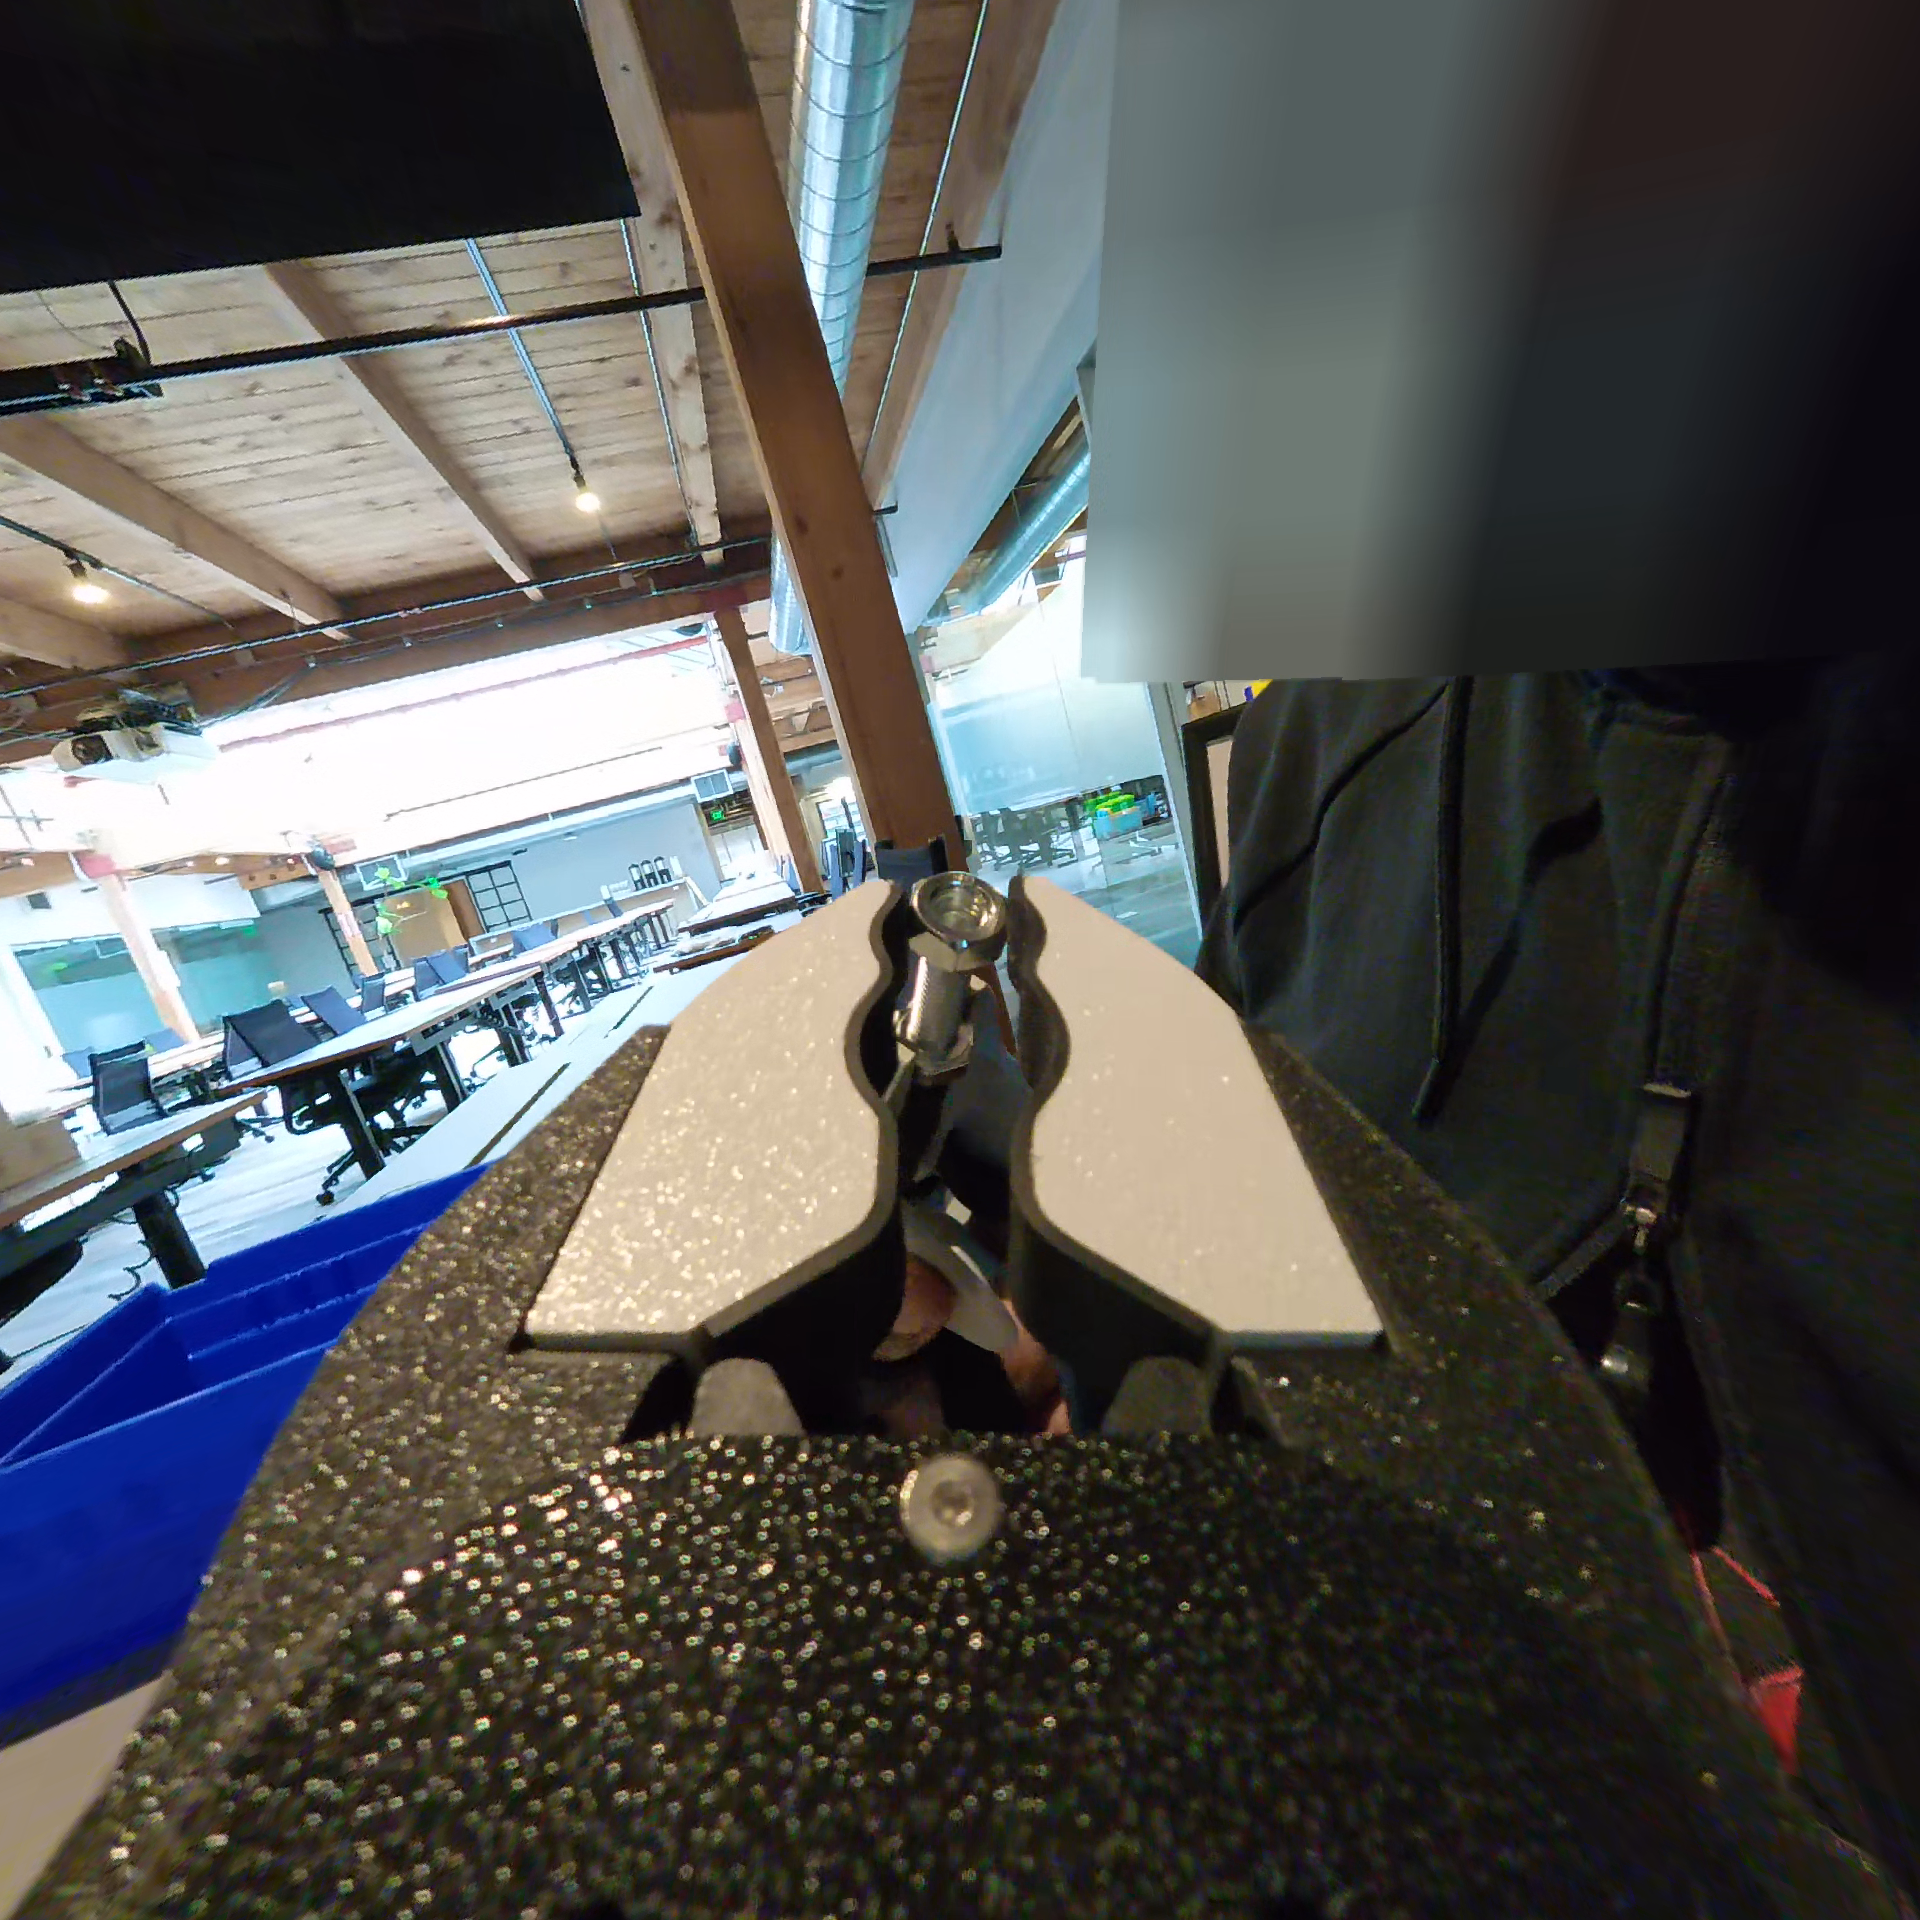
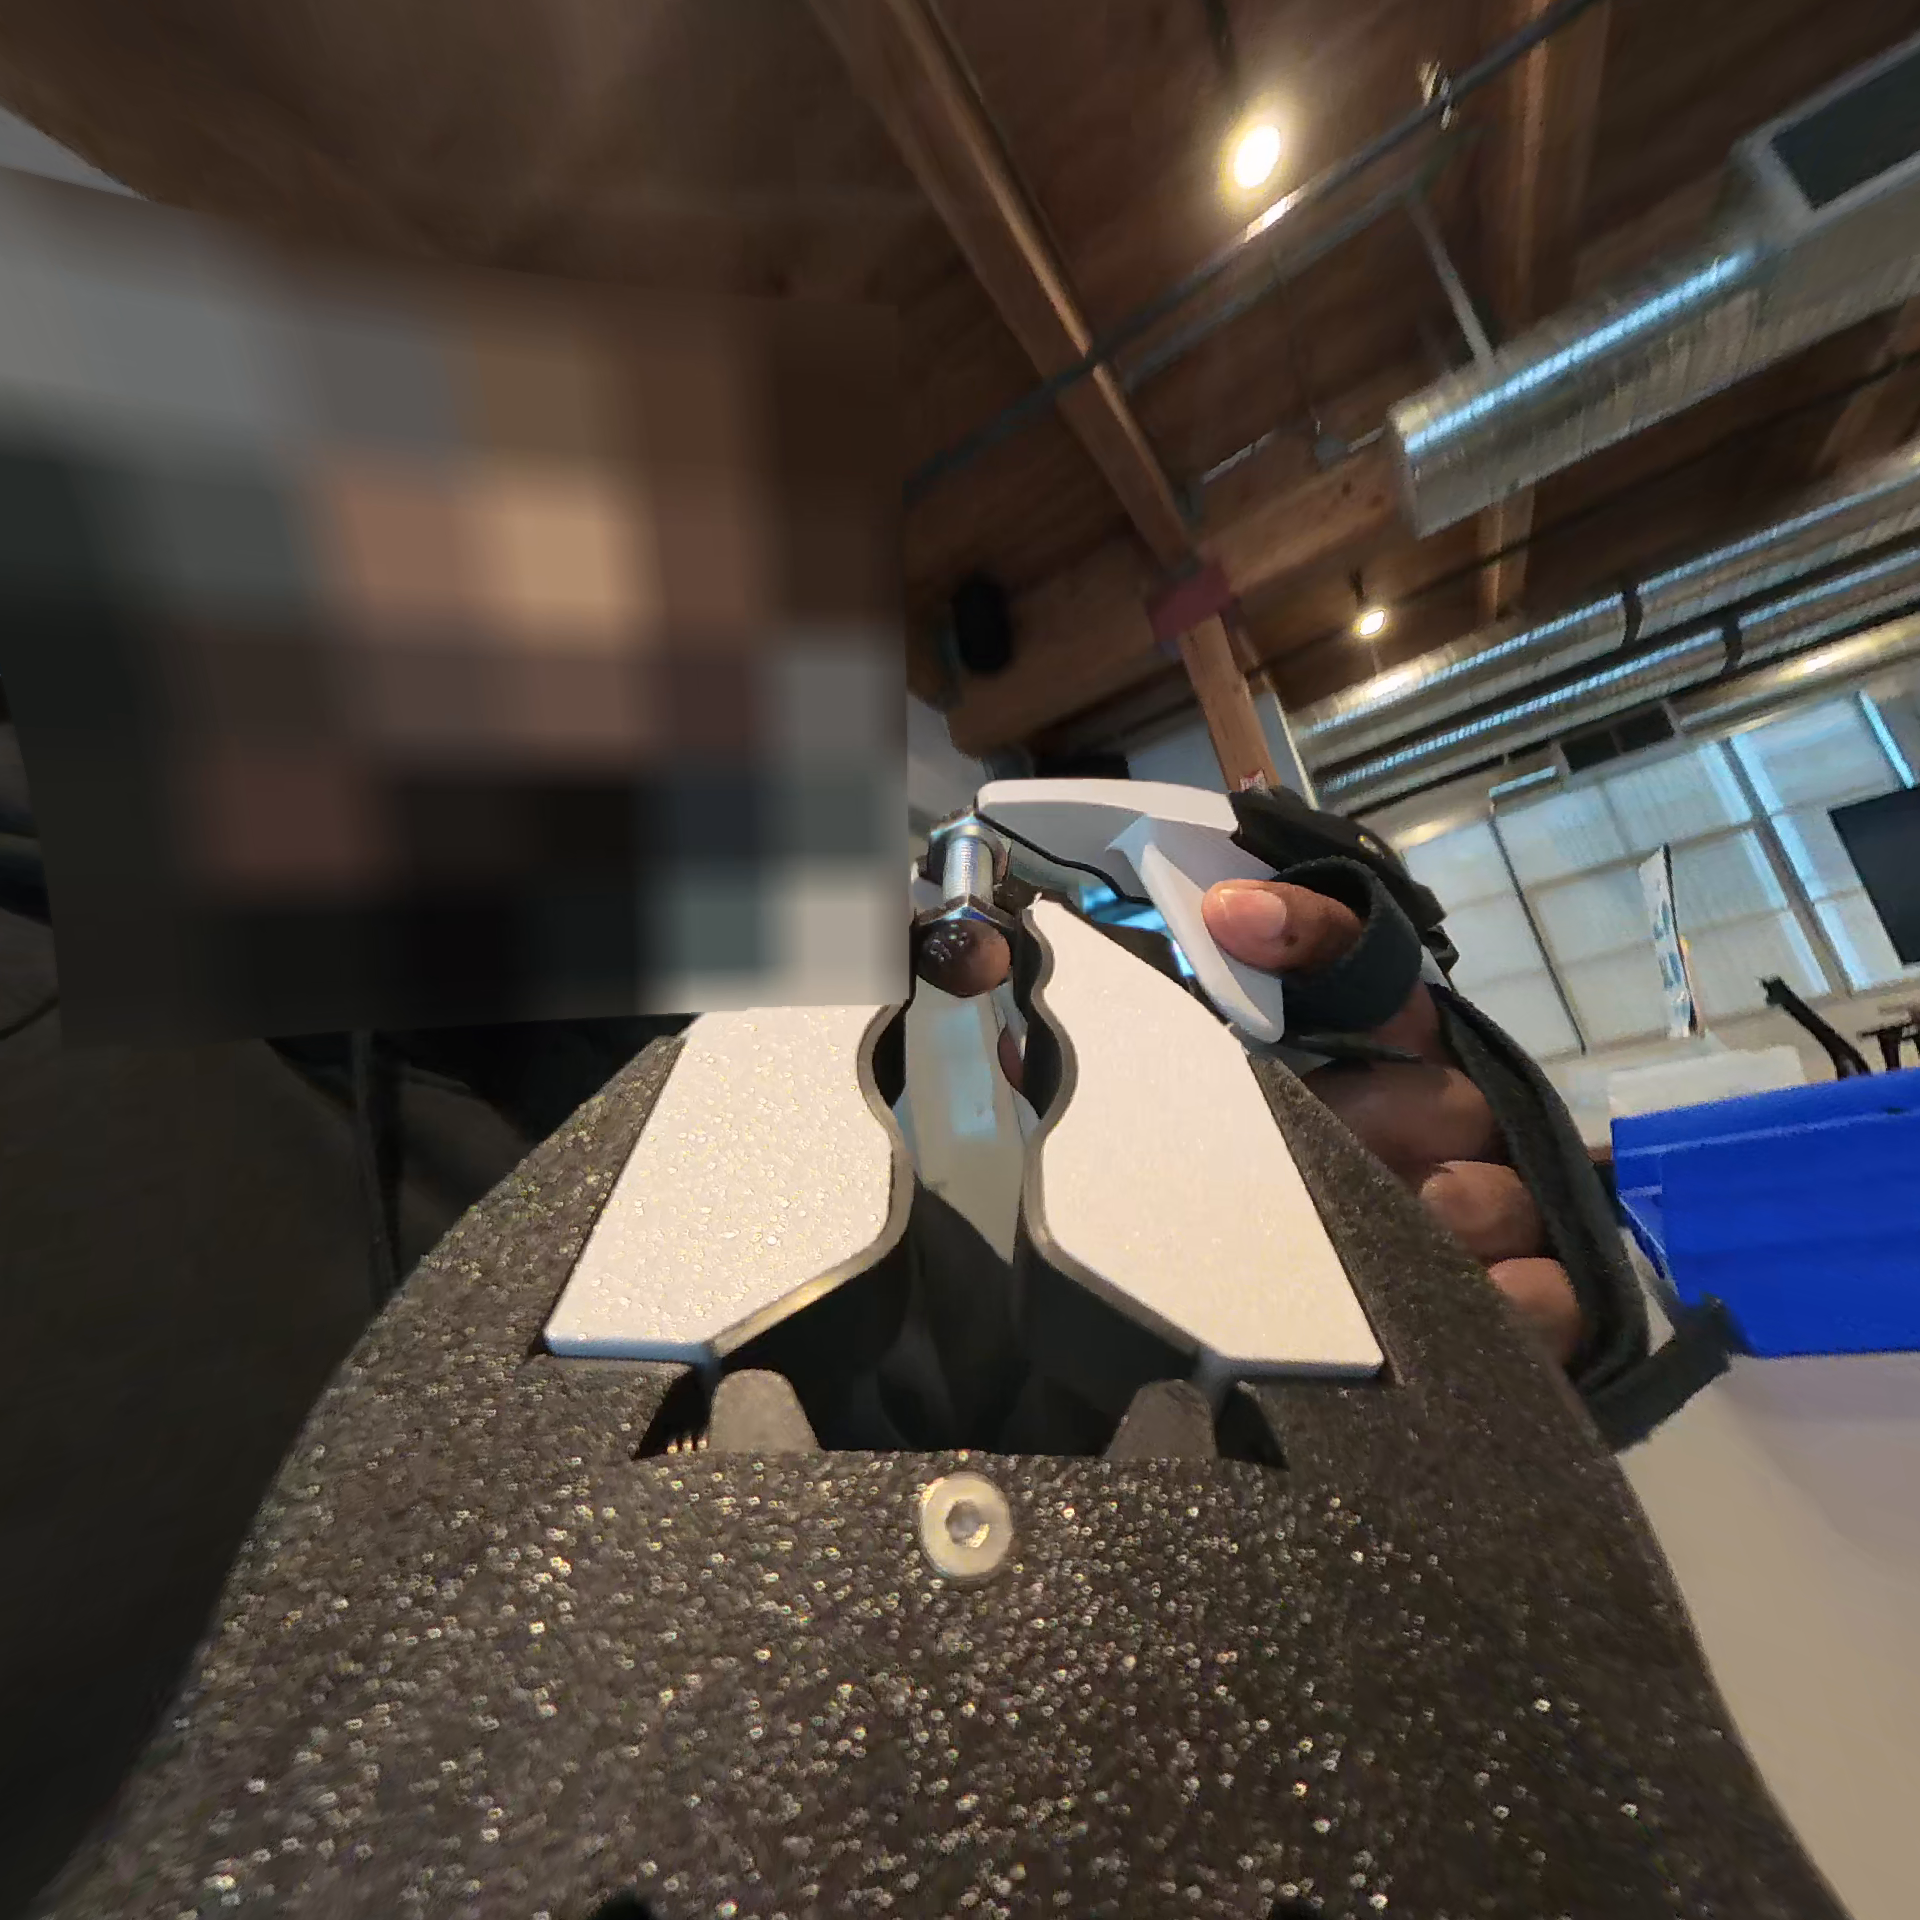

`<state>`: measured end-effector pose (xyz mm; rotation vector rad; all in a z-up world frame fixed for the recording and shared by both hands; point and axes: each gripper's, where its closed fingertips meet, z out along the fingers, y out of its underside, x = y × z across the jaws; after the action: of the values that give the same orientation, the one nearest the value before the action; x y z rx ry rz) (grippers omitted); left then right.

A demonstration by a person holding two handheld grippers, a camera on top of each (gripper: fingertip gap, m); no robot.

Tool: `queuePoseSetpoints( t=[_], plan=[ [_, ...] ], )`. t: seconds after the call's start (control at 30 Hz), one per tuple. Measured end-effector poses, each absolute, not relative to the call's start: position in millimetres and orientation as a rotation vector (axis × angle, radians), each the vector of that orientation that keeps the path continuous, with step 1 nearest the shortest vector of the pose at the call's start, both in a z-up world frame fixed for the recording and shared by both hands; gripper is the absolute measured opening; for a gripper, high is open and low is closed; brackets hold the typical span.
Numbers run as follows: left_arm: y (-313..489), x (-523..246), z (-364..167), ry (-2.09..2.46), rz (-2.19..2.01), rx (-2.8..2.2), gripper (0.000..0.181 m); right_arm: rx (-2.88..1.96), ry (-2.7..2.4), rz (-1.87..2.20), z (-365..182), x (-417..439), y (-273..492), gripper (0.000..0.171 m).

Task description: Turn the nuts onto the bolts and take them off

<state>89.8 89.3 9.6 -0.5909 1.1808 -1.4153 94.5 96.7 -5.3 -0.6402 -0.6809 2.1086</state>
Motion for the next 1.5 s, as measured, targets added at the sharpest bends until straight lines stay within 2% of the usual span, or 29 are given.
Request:
queuePoseSetpoints(
  t=[0.33,0.63,1.37,1.5],
  plan=[
    [94.4,90.7,2.7,1.272,-1.329,-0.675,0.017,-0.692,-0.613,2.069,-11.3,94.5,99.3,0.017],
    [89.1,87.4,-1.5,1.388,-1.422,-0.752,0.017,-0.708,-0.61,2.152,-14.9,87.8,96.9,0.017],
    [91.4,91.9,-3.0,1.371,-1.392,-0.739,0.018,-0.695,-0.552,2.163,-12.7,92.2,98.9,0.017],
    [91.3,97.3,-9.1,1.405,-1.377,-0.777,0.025,-0.698,-0.555,2.166,-13.8,92.9,97.1,0.018]
  ],
)
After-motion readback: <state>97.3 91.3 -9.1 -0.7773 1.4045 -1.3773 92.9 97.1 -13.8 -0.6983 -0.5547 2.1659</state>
